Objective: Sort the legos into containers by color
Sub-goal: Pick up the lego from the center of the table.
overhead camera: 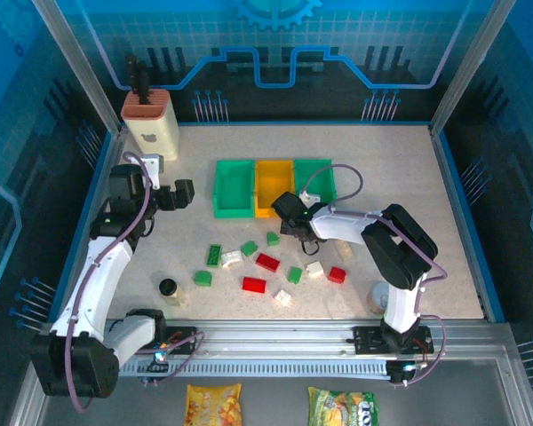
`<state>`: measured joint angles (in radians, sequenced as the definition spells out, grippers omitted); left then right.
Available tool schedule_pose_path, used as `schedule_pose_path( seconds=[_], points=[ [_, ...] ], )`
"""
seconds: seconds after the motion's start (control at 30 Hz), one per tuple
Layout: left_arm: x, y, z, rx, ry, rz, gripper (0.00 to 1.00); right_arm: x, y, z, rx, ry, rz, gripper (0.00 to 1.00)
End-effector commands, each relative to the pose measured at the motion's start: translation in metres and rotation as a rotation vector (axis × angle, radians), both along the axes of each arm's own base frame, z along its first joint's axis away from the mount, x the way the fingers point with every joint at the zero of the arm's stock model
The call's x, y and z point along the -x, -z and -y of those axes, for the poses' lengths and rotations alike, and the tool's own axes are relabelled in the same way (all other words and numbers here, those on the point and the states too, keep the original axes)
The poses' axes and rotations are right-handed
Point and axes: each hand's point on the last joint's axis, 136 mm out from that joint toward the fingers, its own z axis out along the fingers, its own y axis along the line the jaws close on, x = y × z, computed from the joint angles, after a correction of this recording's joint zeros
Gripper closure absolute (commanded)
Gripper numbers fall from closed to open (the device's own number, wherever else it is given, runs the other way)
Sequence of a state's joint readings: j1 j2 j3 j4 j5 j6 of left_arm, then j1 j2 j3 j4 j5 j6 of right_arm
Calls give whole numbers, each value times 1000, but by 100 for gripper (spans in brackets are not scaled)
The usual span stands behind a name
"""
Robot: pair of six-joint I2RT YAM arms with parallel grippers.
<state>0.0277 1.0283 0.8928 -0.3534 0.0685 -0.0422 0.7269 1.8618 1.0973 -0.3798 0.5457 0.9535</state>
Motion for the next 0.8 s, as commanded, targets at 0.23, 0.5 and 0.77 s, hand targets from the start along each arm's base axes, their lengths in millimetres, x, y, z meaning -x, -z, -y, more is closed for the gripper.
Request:
schedule_pose_path(
  seconds=[0.23,0.5,0.77],
  points=[
    [1,-1,4,-9,29,22,1,-10,-7,-4,29,3,59,23],
    [1,-1,4,-9,28,20,1,-3,-11,-4,37,-6,49,32],
    [2,-2,5,-5,34,24,1,11,-24,-6,37,-43,45,38]
  ],
)
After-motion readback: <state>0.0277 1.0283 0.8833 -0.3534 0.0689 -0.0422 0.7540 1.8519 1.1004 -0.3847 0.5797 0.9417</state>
